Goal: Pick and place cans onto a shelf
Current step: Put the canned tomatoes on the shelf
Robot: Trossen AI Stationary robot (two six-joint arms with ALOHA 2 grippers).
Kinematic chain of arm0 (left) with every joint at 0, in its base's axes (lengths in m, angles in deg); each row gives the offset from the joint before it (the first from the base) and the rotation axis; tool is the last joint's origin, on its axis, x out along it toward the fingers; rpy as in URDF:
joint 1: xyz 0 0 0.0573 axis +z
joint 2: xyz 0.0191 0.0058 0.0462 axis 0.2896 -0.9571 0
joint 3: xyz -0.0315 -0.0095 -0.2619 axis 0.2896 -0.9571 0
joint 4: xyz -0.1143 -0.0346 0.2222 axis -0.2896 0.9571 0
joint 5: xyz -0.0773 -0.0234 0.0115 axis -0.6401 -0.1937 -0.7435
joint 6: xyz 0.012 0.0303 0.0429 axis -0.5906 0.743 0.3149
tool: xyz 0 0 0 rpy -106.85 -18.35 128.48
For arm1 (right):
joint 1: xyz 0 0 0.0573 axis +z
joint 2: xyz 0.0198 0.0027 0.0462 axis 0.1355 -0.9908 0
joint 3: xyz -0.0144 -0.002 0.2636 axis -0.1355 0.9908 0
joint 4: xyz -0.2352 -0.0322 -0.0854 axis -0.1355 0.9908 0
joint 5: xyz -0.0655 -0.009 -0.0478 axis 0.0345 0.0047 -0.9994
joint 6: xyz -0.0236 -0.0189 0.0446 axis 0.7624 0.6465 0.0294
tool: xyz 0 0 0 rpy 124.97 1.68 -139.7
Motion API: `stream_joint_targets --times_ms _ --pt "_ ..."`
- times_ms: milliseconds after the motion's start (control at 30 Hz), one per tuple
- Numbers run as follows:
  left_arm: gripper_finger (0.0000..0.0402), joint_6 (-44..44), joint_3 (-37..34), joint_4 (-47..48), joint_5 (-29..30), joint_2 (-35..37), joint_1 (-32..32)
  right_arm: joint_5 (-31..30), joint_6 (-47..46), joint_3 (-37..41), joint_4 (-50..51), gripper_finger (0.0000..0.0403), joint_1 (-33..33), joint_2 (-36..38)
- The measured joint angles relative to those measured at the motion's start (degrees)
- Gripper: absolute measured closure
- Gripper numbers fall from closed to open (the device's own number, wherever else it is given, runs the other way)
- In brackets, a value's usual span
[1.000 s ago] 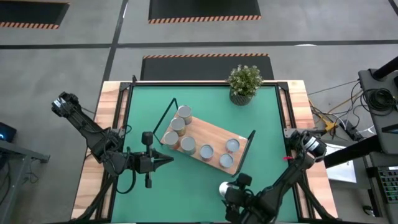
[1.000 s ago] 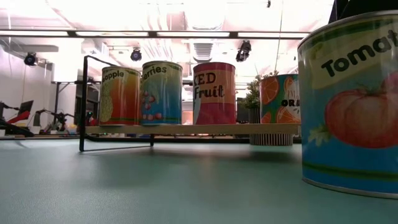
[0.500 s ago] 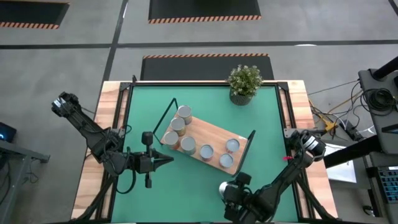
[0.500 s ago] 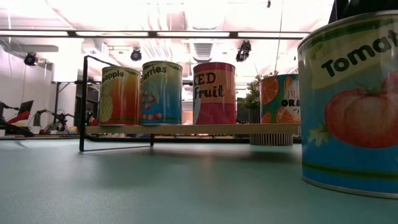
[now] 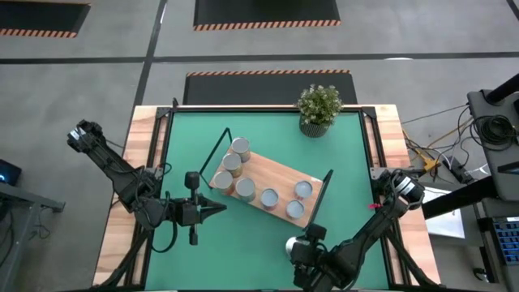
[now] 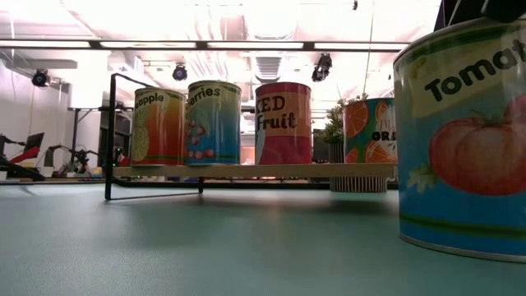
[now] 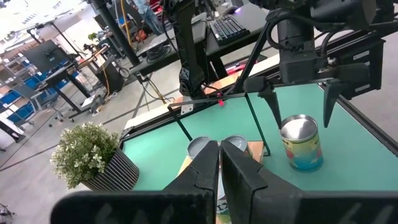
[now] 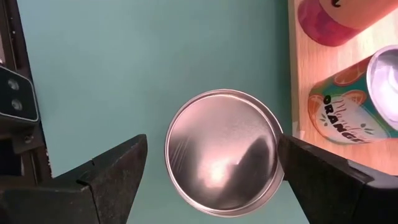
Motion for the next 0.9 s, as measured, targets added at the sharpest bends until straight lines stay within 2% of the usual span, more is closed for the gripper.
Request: stream_joint_targets --times_ms 367,900 --pt "0.0402 0.00 -0.01 0.00 0.00 0.00 0.00 -0.14 -0.21 0.09 2.34 0.0055 -0.65 -0.09" --pt "0.0402 0.00 -0.01 0.00 0.00 0.00 -0.01 0.45 -0.10 1.40 -0.13 0.0055 -1.10 -0.13"
